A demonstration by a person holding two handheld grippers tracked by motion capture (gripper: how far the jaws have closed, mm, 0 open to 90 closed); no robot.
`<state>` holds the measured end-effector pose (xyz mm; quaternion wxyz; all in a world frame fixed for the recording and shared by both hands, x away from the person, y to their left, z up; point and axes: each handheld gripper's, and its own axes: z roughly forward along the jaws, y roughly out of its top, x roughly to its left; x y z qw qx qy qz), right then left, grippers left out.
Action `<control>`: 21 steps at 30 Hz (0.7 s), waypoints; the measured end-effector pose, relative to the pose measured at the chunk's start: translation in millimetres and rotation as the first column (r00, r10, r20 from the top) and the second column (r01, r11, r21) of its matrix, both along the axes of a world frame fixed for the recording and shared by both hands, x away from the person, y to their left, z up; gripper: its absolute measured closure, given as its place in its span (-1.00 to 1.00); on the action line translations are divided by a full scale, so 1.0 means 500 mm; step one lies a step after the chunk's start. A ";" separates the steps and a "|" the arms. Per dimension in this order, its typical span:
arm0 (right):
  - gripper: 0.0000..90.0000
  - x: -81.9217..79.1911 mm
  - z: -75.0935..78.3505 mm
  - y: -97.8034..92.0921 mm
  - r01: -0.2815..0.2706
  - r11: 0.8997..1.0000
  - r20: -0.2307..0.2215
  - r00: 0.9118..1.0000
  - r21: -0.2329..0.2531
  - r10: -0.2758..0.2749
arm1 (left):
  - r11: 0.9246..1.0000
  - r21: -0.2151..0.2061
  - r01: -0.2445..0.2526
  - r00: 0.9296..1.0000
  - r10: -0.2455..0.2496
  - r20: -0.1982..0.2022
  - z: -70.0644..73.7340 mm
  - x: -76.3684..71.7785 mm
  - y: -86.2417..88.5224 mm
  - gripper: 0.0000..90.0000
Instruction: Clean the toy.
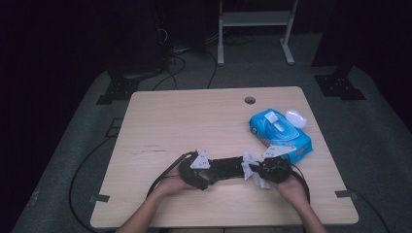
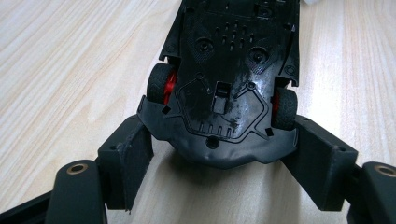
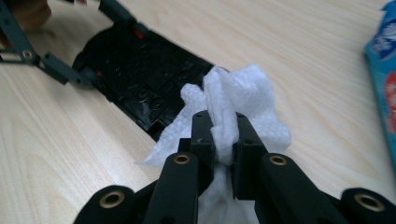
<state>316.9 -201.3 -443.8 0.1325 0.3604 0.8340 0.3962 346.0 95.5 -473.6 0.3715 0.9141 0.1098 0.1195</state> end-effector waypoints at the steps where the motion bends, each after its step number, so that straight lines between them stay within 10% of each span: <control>1: 0.81 -0.001 0.002 -0.004 0.006 1.000 0.001 1.000 0.008 -0.006 | 1.000 -0.001 0.001 1.000 -0.001 0.000 0.000 0.001 0.000 -0.41; 21: 0.81 0.032 0.004 0.068 -0.034 0.999 0.012 0.999 0.001 0.034 | 1.000 -0.005 0.006 1.000 -0.006 -0.003 0.000 0.001 -0.002 -0.41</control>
